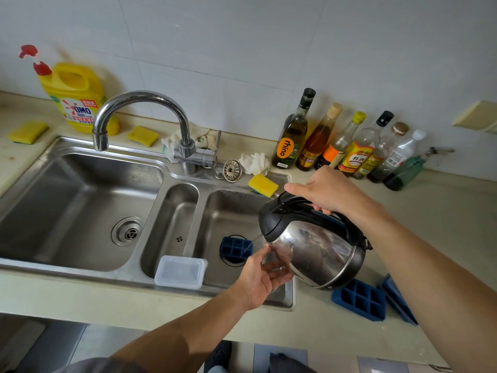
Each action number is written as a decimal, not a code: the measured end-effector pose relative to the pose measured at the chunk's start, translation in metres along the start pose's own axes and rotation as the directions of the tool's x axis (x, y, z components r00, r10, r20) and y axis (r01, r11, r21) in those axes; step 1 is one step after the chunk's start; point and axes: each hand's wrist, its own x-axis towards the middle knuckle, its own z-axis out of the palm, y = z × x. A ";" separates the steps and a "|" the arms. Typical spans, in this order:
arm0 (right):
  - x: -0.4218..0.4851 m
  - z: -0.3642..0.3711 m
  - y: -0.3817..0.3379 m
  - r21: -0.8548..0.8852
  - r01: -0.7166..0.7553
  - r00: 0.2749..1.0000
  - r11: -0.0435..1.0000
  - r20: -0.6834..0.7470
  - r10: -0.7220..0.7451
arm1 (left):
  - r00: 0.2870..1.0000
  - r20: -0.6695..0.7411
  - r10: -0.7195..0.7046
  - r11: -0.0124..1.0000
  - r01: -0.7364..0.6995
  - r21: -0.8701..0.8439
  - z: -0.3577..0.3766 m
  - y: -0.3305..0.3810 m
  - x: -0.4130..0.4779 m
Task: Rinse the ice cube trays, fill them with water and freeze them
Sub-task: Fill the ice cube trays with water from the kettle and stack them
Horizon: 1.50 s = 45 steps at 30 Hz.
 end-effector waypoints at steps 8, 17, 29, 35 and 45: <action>0.002 0.002 -0.011 0.004 0.019 1.000 1.000 0.020 -0.019 | 1.000 0.009 0.015 1.000 -0.015 0.000 -0.005 0.003 -0.002; 0.008 0.011 -0.030 -0.055 0.060 0.998 0.997 0.036 -0.059 | 0.999 -0.016 0.036 0.998 -0.037 -0.044 -0.019 0.011 -0.006; 0.015 0.016 -0.045 -0.016 0.057 0.997 0.998 0.049 -0.057 | 0.998 -0.021 0.067 0.997 -0.068 -0.037 -0.028 0.021 -0.009; 0.018 0.015 -0.041 -0.034 0.057 0.997 0.998 0.048 -0.056 | 0.998 -0.029 0.055 0.998 -0.056 -0.030 -0.026 0.020 -0.006; 0.017 0.012 -0.028 -0.069 0.020 0.999 0.997 0.051 -0.017 | 1.000 -0.006 0.025 0.999 -0.026 -0.031 -0.015 0.013 -0.003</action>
